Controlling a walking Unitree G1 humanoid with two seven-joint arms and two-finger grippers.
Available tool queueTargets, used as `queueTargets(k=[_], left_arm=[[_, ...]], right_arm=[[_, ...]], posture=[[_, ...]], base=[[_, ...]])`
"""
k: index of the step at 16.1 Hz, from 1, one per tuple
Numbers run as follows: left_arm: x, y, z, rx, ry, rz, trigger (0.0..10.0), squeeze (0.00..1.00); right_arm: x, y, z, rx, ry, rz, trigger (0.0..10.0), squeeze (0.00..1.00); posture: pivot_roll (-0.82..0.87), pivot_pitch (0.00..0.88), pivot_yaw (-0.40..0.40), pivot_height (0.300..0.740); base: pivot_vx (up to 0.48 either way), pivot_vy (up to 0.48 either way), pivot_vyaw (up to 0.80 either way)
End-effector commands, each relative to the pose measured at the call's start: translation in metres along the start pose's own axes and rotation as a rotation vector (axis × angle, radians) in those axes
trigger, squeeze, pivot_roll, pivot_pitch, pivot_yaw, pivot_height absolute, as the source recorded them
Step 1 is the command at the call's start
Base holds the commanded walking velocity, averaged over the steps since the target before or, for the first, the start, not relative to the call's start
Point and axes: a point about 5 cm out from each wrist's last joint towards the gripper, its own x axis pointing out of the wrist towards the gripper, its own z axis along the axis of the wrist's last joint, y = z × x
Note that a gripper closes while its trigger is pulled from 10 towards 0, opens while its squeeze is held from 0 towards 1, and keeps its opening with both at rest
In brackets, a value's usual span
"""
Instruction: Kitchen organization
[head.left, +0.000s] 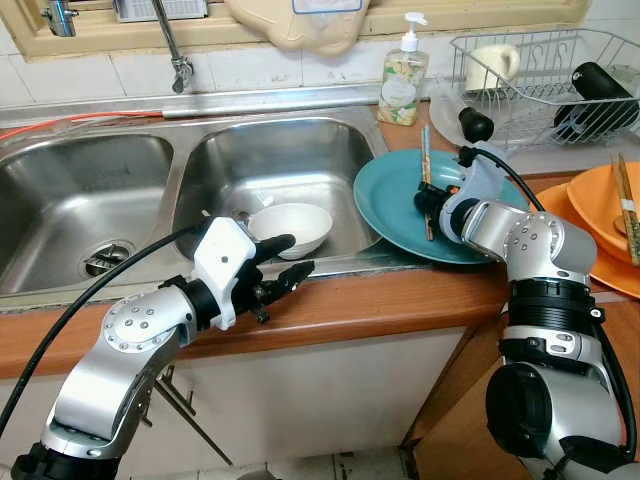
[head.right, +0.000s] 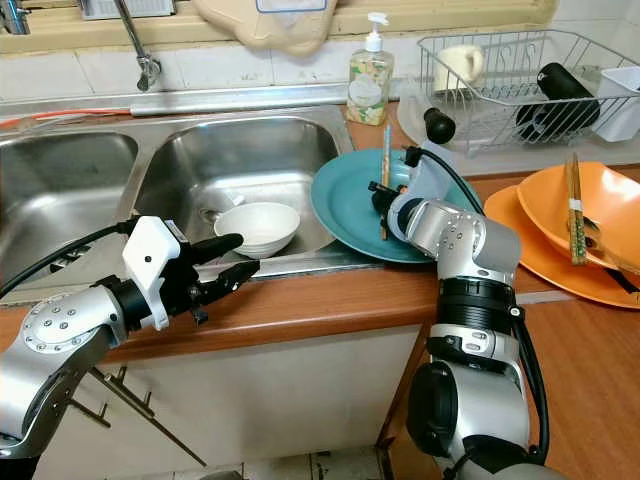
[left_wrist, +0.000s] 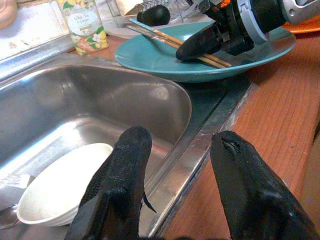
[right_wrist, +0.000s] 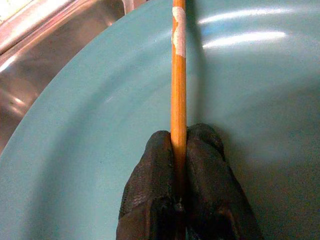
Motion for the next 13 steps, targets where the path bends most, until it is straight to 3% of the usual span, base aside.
queueTargets(k=[1, 4, 6, 8, 9, 10, 11, 12, 13], left_arm=[[0.001, 0.0, 0.005, 0.031, -0.011, 0.0, 10.0, 0.0], [0.002, 0.004, 0.007, 0.009, -0.022, 0.032, 10.0, 0.0], [0.003, 0.011, 0.009, -0.025, -0.035, 0.074, 10.0, 0.0], [0.006, 0.021, 0.013, -0.054, -0.061, 0.112, 10.0, 0.0], [0.006, 0.022, 0.013, -0.053, -0.065, 0.114, 10.0, 0.3], [0.008, 0.024, 0.016, -0.072, -0.09, 0.115, 10.0, 0.49], [0.009, 0.025, 0.02, -0.105, -0.125, 0.115, 10.0, 0.96], [0.011, 0.028, 0.025, -0.148, -0.169, 0.128, 10.0, 0.96], [0.012, 0.031, 0.028, -0.199, -0.212, 0.143, 10.0, 0.75]], right_arm=[[-0.002, 0.004, 0.004, 0.01, -0.004, 0.016, 0.0, 0.0], [-0.011, 0.012, 0.021, -0.018, -0.118, 0.096, 0.0, 0.0], [-0.021, 0.023, 0.03, -0.1, -0.211, 0.193, 0.0, 0.0], [-0.036, 0.037, 0.028, -0.243, -0.253, 0.352, 0.0, 0.0], [-0.037, 0.039, 0.026, -0.264, -0.26, 0.372, 0.0, 0.0], [-0.043, 0.043, 0.019, -0.33, -0.262, 0.437, 0.0, 0.0], [-0.05, 0.048, 0.011, -0.394, -0.269, 0.51, 0.0, 0.0], [-0.058, 0.053, 0.002, -0.474, -0.274, 0.597, 0.0, 0.0], [-0.066, 0.058, -0.006, -0.544, -0.273, 0.68, 0.0, 0.0]], posture=[[0.01, 0.0, 0.05, 0.74], [0.01, 0.0, 0.051, 0.74], [0.01, 0.0, 0.053, 0.74], [0.01, 0.0, 0.054, 0.74], [0.01, 0.0, 0.054, 0.74], [0.01, 0.0, 0.054, 0.74], [0.01, 0.0, 0.055, 0.74], [0.0, 0.0, 0.058, 0.74], [0.0, 0.0, 0.06, 0.74]], base=[[0.0, 0.0, 0.0], [0.0, 0.0, 0.0], [0.0, 0.0, 0.0], [0.0, 0.0, 0.0], [0.0, 0.0, 0.0], [0.0, 0.0, 0.0], [0.0, 0.0, 0.0], [0.0, 0.0, 0.0], [0.0, 0.0, 0.0]])
